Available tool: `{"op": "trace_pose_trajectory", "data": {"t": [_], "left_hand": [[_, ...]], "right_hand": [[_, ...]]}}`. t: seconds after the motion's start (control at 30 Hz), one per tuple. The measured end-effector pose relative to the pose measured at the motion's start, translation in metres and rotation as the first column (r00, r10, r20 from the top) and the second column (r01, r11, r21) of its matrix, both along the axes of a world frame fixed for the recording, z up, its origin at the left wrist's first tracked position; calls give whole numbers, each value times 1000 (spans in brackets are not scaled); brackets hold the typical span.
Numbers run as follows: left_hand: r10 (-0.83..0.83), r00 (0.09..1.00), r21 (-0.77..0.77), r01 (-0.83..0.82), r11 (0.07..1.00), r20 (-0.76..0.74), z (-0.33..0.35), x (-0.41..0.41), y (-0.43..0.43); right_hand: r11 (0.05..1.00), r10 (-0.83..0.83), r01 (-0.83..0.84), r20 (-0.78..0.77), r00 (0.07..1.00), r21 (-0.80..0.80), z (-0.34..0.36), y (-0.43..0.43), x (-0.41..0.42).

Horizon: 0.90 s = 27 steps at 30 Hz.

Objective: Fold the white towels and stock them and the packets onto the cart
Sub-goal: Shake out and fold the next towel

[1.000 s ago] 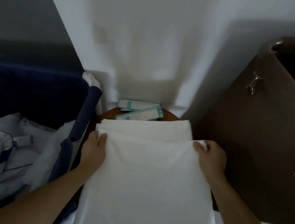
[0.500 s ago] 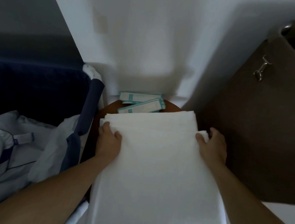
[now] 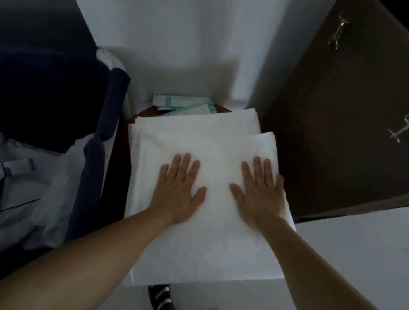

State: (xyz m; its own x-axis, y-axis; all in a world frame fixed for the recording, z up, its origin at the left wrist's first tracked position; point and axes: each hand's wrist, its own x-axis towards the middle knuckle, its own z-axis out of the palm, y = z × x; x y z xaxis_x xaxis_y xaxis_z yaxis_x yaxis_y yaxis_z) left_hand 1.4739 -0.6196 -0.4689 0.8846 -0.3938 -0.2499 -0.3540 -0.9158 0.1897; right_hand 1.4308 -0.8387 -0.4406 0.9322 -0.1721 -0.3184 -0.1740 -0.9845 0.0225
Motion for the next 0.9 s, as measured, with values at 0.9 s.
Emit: {"op": "trace_pose_trajectory", "data": {"t": [0.9], "left_hand": [[636, 481, -463, -861, 213, -603, 39, -181, 69]], "right_hand": [[459, -612, 553, -203, 764, 695, 24, -38, -154]]}}
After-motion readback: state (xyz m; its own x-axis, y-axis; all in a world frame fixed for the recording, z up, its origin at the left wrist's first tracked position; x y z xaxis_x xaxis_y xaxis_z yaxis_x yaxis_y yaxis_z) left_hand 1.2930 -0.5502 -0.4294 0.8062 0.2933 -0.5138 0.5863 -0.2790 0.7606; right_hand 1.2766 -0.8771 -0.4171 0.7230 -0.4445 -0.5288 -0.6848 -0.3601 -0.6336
